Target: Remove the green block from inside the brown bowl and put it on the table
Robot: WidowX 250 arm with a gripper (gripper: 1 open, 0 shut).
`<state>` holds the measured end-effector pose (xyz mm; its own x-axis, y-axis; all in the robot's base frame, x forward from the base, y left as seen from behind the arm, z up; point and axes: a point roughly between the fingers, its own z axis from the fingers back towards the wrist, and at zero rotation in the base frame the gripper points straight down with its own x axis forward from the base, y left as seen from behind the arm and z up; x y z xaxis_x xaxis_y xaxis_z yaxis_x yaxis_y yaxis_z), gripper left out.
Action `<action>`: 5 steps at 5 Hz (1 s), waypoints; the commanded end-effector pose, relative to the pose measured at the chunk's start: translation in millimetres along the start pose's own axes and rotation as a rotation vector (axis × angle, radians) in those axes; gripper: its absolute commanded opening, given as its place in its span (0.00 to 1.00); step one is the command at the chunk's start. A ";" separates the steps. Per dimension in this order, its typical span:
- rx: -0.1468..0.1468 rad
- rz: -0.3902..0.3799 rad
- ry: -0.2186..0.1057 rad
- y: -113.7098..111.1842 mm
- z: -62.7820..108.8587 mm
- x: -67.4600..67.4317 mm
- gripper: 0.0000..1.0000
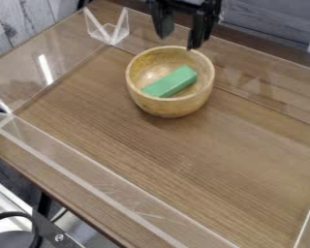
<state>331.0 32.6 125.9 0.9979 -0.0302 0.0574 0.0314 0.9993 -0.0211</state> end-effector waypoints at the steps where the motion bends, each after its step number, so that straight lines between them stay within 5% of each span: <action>1: 0.017 -0.019 -0.031 0.5 0.5 3.8 1.00; 5: 0.050 -0.024 0.052 6.7 -50.9 2.1 1.00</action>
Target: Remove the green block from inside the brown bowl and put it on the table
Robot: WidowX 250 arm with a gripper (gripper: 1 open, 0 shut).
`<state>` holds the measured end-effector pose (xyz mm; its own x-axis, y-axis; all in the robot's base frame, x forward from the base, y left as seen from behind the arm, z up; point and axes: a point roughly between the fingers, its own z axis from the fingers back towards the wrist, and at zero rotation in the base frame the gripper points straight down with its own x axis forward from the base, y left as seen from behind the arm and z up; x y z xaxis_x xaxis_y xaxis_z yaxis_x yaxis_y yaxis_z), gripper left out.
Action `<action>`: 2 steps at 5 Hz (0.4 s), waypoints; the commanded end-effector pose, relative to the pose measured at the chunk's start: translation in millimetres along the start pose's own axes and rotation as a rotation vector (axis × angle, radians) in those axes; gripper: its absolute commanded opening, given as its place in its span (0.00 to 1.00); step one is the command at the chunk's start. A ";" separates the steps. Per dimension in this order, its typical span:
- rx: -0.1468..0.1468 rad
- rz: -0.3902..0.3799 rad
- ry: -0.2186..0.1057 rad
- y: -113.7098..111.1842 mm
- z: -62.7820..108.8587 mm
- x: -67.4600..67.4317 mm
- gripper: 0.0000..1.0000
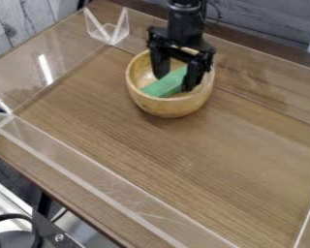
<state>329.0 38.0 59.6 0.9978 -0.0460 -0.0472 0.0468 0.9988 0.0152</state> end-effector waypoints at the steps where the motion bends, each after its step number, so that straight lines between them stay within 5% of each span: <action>1: 0.020 -0.005 -0.041 3.4 7.5 8.8 1.00; 2: 0.021 -0.005 -0.029 4.4 -0.4 10.9 1.00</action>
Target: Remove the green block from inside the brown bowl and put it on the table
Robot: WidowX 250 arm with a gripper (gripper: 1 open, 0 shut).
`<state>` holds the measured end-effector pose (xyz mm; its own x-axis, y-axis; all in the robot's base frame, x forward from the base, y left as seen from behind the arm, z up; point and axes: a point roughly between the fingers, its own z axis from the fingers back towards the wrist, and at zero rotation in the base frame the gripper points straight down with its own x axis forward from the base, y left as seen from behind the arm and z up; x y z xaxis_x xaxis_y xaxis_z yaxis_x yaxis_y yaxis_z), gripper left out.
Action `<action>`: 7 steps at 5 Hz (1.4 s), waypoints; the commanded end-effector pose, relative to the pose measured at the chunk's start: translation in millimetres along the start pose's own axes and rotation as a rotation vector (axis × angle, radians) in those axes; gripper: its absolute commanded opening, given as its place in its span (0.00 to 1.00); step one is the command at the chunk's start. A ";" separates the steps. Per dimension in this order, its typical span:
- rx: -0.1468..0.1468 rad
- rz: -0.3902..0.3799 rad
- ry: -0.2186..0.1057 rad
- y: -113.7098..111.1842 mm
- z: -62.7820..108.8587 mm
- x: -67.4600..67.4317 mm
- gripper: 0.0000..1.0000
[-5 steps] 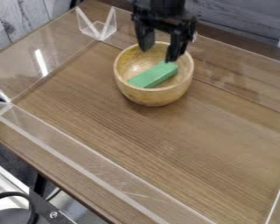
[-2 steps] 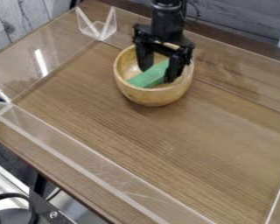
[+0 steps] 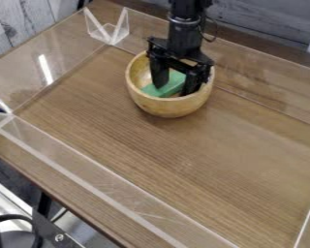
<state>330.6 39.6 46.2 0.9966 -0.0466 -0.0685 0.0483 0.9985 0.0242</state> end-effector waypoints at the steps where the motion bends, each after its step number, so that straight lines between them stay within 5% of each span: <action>1: 0.011 -0.002 -0.044 3.3 8.7 9.8 0.00; 2: 0.010 0.001 -0.047 3.0 9.4 9.7 0.00; 5: 0.020 -0.009 -0.163 -4.8 70.9 5.2 0.00; 7: 0.012 -0.016 -0.212 -4.7 91.1 2.3 0.00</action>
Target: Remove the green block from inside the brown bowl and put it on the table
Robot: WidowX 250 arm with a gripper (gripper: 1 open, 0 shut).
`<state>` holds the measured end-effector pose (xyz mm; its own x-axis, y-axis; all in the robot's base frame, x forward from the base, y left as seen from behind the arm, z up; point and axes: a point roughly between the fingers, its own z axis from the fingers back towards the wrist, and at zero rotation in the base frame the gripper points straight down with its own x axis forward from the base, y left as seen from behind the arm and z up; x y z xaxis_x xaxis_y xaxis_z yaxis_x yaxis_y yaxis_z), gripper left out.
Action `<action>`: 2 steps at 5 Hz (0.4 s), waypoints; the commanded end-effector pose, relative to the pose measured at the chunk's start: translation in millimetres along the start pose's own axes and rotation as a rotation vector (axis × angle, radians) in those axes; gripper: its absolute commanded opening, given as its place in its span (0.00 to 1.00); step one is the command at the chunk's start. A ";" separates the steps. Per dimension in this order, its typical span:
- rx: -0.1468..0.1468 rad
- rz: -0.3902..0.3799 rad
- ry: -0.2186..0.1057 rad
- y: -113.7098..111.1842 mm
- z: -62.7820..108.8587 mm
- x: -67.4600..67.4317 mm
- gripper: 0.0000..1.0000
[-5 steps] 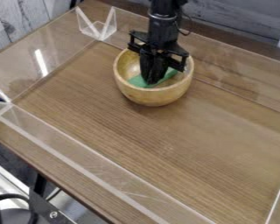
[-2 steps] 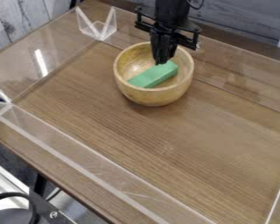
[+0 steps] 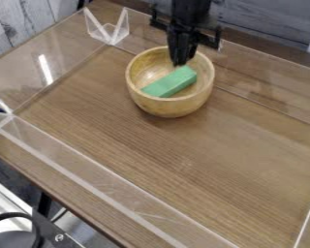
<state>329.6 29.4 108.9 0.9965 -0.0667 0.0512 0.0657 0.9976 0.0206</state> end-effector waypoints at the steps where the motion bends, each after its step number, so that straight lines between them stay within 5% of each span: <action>1: 0.014 -0.001 -0.134 5.1 49.3 9.5 0.00; 2: 0.011 0.004 -0.131 7.9 45.0 7.6 0.00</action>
<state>331.5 33.5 133.6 0.9912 -0.0675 0.1134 0.0659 0.9977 0.0178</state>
